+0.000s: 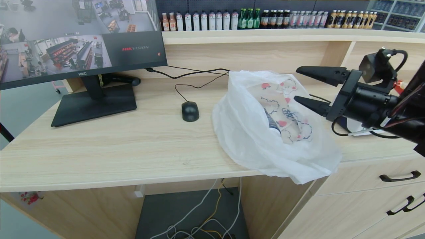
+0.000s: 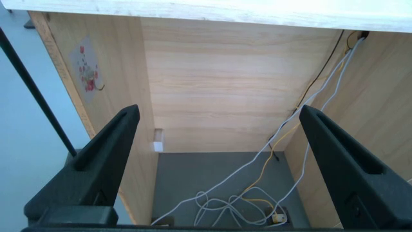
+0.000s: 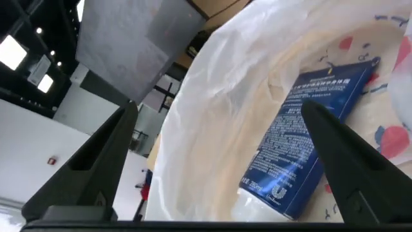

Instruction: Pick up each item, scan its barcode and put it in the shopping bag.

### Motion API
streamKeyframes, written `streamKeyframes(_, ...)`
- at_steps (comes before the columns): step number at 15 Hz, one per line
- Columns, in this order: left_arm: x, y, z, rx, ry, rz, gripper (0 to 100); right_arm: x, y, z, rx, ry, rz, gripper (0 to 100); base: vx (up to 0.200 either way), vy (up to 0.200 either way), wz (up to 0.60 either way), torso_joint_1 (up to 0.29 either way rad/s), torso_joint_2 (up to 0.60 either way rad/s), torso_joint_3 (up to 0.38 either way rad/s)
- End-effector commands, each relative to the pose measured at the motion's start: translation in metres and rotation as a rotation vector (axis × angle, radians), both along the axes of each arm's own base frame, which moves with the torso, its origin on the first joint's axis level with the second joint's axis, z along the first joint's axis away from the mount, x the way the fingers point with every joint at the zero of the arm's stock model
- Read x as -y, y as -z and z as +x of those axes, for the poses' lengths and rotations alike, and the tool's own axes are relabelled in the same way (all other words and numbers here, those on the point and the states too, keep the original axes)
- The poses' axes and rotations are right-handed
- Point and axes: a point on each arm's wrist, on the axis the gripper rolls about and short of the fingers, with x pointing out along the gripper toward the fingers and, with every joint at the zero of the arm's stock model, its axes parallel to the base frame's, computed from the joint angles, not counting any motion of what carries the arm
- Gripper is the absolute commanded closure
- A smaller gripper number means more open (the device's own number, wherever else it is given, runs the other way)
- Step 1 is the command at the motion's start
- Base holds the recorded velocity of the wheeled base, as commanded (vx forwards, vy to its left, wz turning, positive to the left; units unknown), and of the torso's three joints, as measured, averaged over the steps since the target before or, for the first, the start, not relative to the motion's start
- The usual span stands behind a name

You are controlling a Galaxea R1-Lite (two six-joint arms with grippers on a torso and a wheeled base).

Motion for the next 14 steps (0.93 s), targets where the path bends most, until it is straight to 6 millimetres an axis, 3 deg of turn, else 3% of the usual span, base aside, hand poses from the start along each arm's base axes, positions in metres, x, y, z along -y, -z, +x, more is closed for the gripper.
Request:
streamKeyframes(1,0.000,0.000,0.000,0.000,0.001,0.000,0,0.012,-0.019,-0.016,0.110,0.040,-0.029,0,0.000,0.000,0.00,0.000,0.00,0.000)
streamKeyframes(3,0.000,0.000,0.000,0.000,0.000,0.000,0,0.016,-0.022,-0.028,0.200,0.079,-0.101,0,0.000,0.000,0.00,0.000,0.00,0.000)
streamKeyframes(6,0.000,0.000,0.000,0.000,0.000,0.000,0,0.020,-0.015,-0.039,0.396,0.230,-0.341,0,0.000,0.000,0.00,0.000,0.00,0.000)
streamKeyframes(9,0.000,0.000,0.000,0.000,0.000,0.000,0,0.024,-0.023,-0.059,0.560,0.356,-0.506,0,0.000,0.000,0.00,0.000,0.00,0.000)
streamKeyframes(10,0.000,0.000,0.000,-0.001,0.001,0.001,0,0.026,-0.034,-0.070,0.675,0.414,-0.584,0,0.000,0.000,0.00,0.000,0.00,0.000)
streamKeyframes(11,0.000,0.000,0.000,0.000,0.001,0.003,0,0.026,-0.042,-0.077,0.761,0.439,-0.620,0,0.000,0.000,0.00,0.000,0.00,0.000)
streamKeyframes(14,0.000,0.000,0.000,0.000,0.000,0.000,0,0.031,-0.033,-0.104,0.848,0.509,-0.675,0,0.000,0.000,0.00,0.000,0.00,0.000)
